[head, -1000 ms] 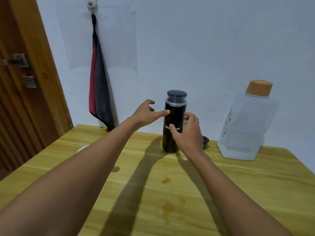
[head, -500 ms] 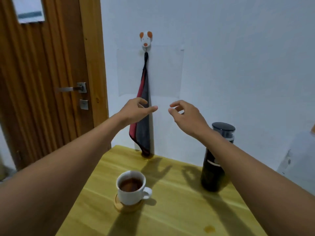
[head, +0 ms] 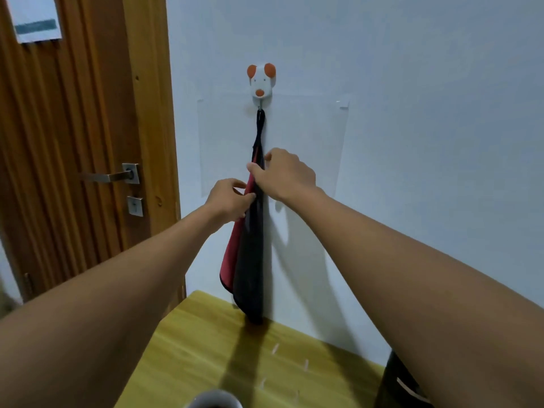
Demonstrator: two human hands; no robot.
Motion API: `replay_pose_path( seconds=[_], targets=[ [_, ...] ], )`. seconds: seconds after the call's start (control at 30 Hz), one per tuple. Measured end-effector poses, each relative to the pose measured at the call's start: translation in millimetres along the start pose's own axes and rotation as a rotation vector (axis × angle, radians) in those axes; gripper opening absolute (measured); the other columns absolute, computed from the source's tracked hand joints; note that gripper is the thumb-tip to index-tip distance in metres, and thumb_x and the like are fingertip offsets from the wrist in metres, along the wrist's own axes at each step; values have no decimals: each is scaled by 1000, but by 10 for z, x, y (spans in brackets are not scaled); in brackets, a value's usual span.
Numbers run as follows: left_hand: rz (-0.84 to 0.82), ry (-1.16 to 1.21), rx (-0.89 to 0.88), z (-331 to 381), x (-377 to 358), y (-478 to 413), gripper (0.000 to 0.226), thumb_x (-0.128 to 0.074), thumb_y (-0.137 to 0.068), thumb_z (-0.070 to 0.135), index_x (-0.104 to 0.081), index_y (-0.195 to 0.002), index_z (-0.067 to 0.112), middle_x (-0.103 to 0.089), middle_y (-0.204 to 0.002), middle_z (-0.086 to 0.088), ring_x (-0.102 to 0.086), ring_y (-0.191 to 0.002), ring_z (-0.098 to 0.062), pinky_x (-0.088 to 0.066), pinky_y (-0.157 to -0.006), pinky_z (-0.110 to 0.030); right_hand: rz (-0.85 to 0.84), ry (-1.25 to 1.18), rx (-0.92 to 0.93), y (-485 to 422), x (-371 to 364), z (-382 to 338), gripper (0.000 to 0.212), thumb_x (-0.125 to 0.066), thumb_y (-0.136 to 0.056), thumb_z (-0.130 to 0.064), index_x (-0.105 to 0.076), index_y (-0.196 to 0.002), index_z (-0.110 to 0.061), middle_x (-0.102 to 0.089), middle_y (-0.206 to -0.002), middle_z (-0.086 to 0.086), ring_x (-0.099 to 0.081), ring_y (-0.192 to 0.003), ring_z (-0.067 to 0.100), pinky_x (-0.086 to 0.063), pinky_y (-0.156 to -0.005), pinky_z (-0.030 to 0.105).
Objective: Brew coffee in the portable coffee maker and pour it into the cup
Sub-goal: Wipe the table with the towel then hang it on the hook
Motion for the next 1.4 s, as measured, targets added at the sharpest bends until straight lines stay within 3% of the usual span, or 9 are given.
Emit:
replay_pose_path(
  seconds=[0.13,0.27,0.47,0.6,0.7,0.87,1.07,1.4],
  targets=[
    [-16,27,18,42,1,-63,41,-64,-100,20,-59,-136,2,-67,-90,-10,-64,-66,-19,-53,-51,-19,14,27,-11,-182,-24,-96,21,-54,-98,-38,-52,-92,-18,-65,-98,4,-57,-80,25,-39,-65,33],
    [49,106,-50,168,155,0,34,-66,-98,21,-65,-127,2,-66,-84,-10,-62,-62,-20,-58,-57,-24,84,-81,20,-194,121,-130,20,-51,-100,-31,-58,-87,-16,-66,-91,4,-61,-80,25,-38,-61,31],
    [152,298,-216,572,357,246,20,-68,-97,20,-70,-111,7,-65,-96,-14,-60,-64,-18,-61,-70,-31,255,-306,106,-40,612,-191,22,-53,-102,-32,-69,-104,-17,-67,-91,-5,-63,-86,18,-47,-71,31],
    [169,383,-252,775,384,463,19,-65,-99,18,-69,-111,4,-66,-93,-15,-58,-66,-19,-60,-78,-39,336,-423,155,228,913,-153,21,-52,-103,-28,-69,-105,-17,-65,-76,-7,-65,-74,15,-51,-66,28],
    [149,409,-281,922,360,669,10,-65,-99,16,-69,-102,8,-66,-90,-14,-56,-65,-19,-61,-74,-36,349,-466,163,481,1098,-75,21,-53,-103,-28,-68,-108,-16,-64,-72,-8,-63,-68,7,-49,-65,21],
    [58,406,-353,1171,207,1101,7,-66,-98,17,-70,-95,12,-65,-86,-11,-59,-70,-21,-63,-70,-34,405,-470,185,1081,1493,-22,21,-54,-103,-30,-68,-113,-18,-62,-75,-13,-60,-63,-3,-41,-54,5],
    [-137,458,-369,1412,-187,1885,8,-72,-94,16,-71,-89,10,-66,-78,-8,-60,-62,-16,-63,-63,-30,477,-484,124,2080,1971,174,18,-56,-101,-34,-69,-107,-24,-68,-81,-7,-64,-69,-1,-43,-58,8],
    [-451,443,-298,1480,-1162,3152,7,-70,-95,13,-65,-90,12,-67,-89,-12,-69,-68,-19,-62,-81,-41,415,-264,-7,3461,2408,786,14,-56,-100,-36,-68,-106,-32,-66,-85,-12,-64,-71,-2,-51,-62,16]
  ],
)
Point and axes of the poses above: each hand's wrist, its own y-axis away from the middle knuckle, its own x-axis out of the back of the hand, z = x × y, the point moved 8 cm from there along -y, towards the middle knuckle
